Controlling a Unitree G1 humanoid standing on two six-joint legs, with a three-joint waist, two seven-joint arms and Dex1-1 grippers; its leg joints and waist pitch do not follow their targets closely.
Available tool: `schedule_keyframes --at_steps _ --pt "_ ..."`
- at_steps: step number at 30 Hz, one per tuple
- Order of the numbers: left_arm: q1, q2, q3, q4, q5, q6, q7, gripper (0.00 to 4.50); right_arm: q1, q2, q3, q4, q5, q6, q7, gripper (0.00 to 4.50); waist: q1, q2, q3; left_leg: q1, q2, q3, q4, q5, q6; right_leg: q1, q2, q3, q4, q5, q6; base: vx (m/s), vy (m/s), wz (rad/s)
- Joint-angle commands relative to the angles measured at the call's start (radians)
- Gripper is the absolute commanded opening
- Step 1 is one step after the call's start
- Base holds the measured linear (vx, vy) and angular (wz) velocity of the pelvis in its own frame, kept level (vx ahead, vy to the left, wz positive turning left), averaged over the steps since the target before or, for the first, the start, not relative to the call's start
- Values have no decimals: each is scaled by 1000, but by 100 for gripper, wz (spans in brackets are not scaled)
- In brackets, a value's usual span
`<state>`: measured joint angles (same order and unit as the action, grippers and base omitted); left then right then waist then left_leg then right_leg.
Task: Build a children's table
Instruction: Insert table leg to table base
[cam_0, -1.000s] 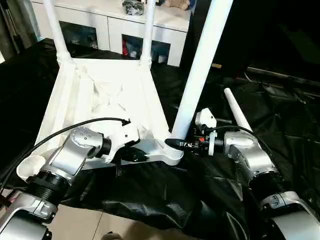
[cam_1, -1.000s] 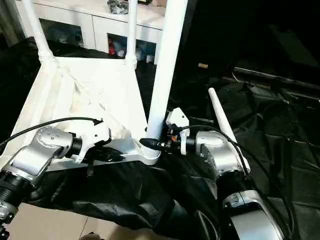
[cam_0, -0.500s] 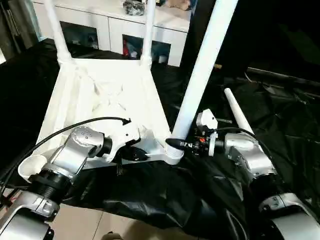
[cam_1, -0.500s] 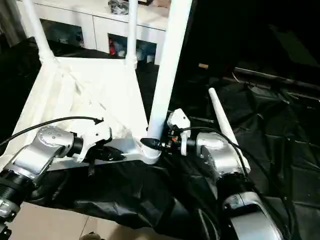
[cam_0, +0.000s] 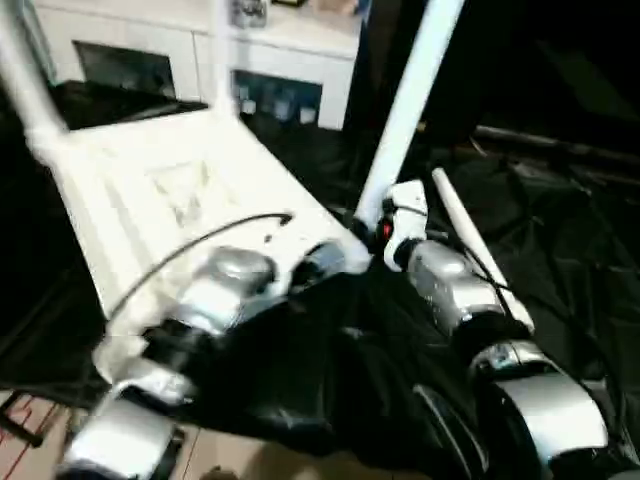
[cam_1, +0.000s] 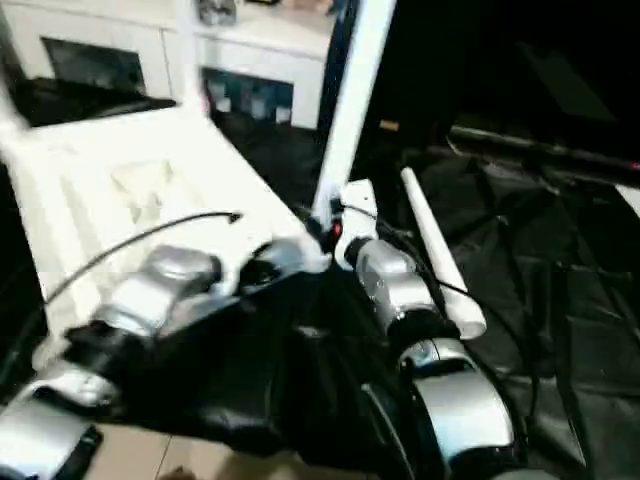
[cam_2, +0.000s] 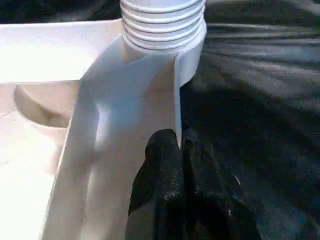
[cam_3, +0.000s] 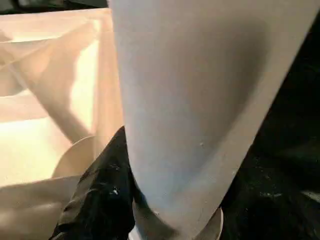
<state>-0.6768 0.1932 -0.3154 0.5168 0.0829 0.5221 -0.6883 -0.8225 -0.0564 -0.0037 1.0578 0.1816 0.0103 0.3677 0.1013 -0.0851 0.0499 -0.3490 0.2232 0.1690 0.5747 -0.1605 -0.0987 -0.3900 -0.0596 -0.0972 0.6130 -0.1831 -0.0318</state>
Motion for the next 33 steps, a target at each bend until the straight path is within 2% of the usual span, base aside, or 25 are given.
schedule_keyframes --at_steps 1,5,9,12,14,17,19,20,22,23,26,28,29,30,33 --pt "-51 -63 -25 -65 -6 -10 9 0 37 49 21 108 -21 88 -16 187 2 30 -61 6 15 -5 -67 -294 -34 38 -85 58 -79 -260 -146 0 0 0" --pt "-53 -67 -28 -60 0 0 24 0 23 61 14 127 -33 82 -22 187 2 29 -60 7 15 -4 -68 -301 -28 37 -85 57 -83 -276 -143 0 0 0" --pt "-57 -54 -19 -48 9 2 31 0 16 70 10 138 -41 75 -12 187 -2 32 -54 13 14 -7 -70 -364 -31 31 -86 54 -97 -378 -121 0 0 0" --pt "-52 -44 -14 -55 13 2 28 0 15 74 4 144 -36 71 1 187 -3 30 -55 12 15 -9 -71 -371 -30 29 -88 54 -99 -399 -111 0 0 0" --pt "-47 -40 -13 -61 13 -3 22 0 14 74 -8 144 -25 69 1 243 -4 31 -54 12 15 -9 -71 -375 -30 28 -87 54 -100 -405 -110 0 0 0" --pt "-39 -33 -13 -72 10 -16 11 0 8 72 -24 142 -15 62 4 264 -7 32 -55 11 16 -10 -72 -372 -29 28 -87 55 -97 -385 -119 0 0 0" --pt "-33 -27 -13 -82 6 -27 0 0 1 69 -34 141 -15 53 15 302 -5 32 -61 4 17 -8 -71 -329 -29 34 -87 57 -88 -319 -133 0 0 0" --pt "-29 -19 -13 -88 5 -37 -9 0 -5 67 -40 141 -15 43 22 302 -5 32 -59 3 17 -7 -72 -323 -28 33 -86 57 -88 -309 -137 0 0 0" --pt "-22 -11 -10 -97 3 -41 -18 0 -11 64 -47 138 -15 31 36 313 -5 33 -58 2 16 -6 -71 -323 -23 34 -87 57 -88 -308 -140 0 0 0" --pt "-19 -7 -9 -102 3 -43 -23 0 -13 63 -50 136 -14 27 42 338 -5 33 -58 2 16 -5 -71 -316 -22 35 -88 57 -88 -305 -141 0 0 0" --pt "-5 10 -8 -125 -3 -46 -45 0 -18 57 -55 121 -9 18 67 350 -6 34 -58 1 17 -5 -72 -309 -21 35 -88 57 -87 -297 -147 0 0 0" --pt "7 27 -8 -146 -8 -52 -66 0 -21 48 -53 109 -13 7 96 373 -6 35 -59 0 17 -4 -71 -290 -17 37 -87 58 -85 -281 -154 0 0 0" --pt "9 31 -8 -150 -9 -57 -72 0 -22 46 -52 106 -14 5 102 383 -5 36 -60 3 18 -3 -70 -286 -18 35 -87 59 -84 -269 -160 0 0 0" --pt "15 40 -7 -159 -12 -59 -83 0 -20 40 -44 96 -19 0 129 394 -4 33 -63 -1 18 -2 -68 -260 -14 39 -88 59 -77 -230 -171 0 0 0" --pt "23 52 -8 -169 -18 -74 -103 0 -15 29 -31 80 -31 -6 166 405 1 38 -65 -6 18 2 -64 -187 5 42 -85 60 -65 -130 -196 0 0 0"
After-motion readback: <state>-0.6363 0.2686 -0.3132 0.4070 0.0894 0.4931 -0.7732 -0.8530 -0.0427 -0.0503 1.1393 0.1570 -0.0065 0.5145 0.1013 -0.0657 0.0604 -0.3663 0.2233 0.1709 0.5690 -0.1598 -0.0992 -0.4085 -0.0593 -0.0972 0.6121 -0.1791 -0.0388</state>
